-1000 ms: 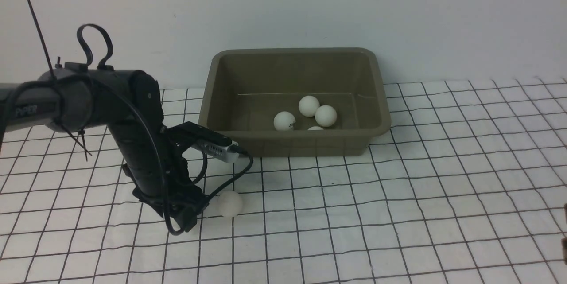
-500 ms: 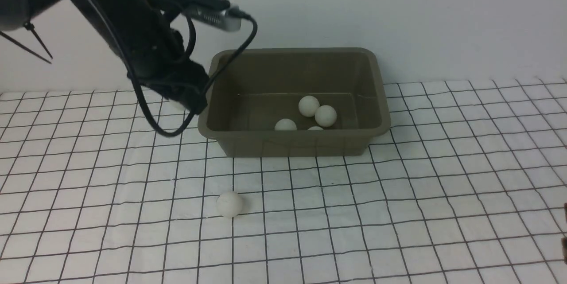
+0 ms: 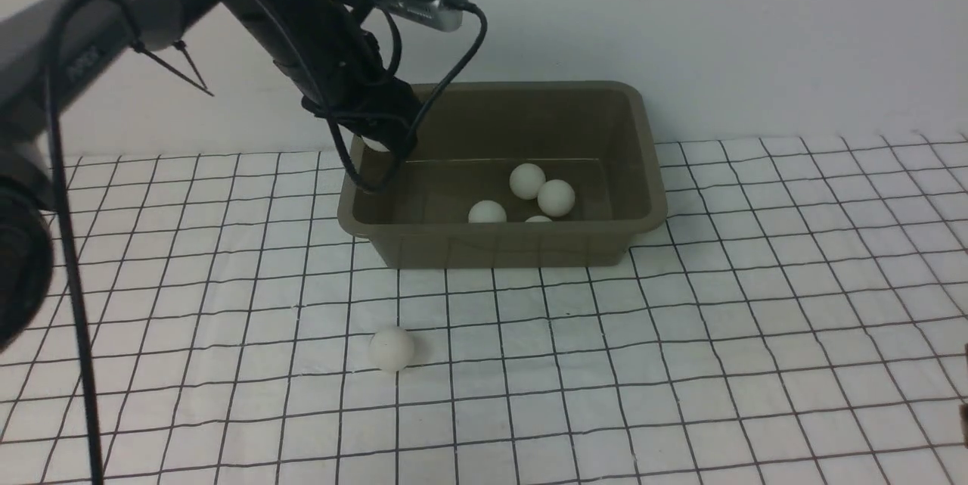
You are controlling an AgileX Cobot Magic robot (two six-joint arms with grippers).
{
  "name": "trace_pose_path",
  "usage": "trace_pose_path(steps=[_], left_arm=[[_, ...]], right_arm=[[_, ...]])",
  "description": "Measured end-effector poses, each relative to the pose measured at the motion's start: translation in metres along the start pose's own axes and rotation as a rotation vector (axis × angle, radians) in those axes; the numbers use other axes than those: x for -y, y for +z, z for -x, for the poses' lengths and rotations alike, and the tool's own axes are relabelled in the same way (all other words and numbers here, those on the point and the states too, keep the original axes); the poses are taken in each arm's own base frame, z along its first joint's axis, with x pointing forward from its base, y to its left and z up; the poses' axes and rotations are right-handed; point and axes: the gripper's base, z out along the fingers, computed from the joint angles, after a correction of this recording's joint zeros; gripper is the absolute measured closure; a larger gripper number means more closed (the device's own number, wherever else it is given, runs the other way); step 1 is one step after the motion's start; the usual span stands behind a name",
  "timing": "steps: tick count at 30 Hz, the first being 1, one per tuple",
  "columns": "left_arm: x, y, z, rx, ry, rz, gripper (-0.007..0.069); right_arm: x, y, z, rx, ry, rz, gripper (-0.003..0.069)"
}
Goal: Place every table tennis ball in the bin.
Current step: Use the left arm to put the table tennis ball into the box
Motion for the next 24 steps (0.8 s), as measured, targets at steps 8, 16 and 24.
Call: trace_pose_path(steps=[8, 16, 24], left_arm=[[0.003, 0.042, 0.018, 0.013, 0.041, 0.000, 0.0279], [0.000, 0.054, 0.018, 0.006, 0.046, 0.001, 0.0279], [0.009, 0.055, 0.019, -0.009, 0.106, -0.014, 0.0178]], right_arm=[[0.000, 0.000, 0.000, 0.001, -0.002, -0.002, 0.0675], [0.000, 0.000, 0.000, 0.001, -0.002, -0.002, 0.0675], [0.000, 0.000, 0.000, 0.001, -0.002, -0.002, 0.0675]])
